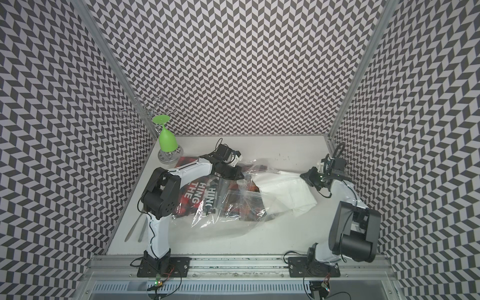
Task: Take the shirt out of the vacuum bag
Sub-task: Take out the shirt from the vacuum bag.
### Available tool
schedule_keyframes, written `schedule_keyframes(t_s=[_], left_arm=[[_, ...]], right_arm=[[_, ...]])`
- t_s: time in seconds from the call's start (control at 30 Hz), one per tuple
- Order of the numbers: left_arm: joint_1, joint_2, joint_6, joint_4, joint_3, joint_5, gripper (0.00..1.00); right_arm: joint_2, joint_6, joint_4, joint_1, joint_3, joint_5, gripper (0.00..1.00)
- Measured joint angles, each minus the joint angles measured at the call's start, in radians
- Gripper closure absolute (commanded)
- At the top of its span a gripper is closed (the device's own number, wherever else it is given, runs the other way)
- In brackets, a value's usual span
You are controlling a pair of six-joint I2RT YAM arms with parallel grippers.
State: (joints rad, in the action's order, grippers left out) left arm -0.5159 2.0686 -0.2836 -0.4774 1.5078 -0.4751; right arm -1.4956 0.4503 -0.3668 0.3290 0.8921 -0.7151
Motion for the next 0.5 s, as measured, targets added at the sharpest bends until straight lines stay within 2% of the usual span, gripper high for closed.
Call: schedule_keyframes(t_s=[0.5], left_arm=[[0.035, 0.000, 0.020, -0.002, -0.021, 0.042, 1.00]], right_arm=[[-0.159, 0.041, 0.142, 0.188, -0.029, -0.026, 1.00]])
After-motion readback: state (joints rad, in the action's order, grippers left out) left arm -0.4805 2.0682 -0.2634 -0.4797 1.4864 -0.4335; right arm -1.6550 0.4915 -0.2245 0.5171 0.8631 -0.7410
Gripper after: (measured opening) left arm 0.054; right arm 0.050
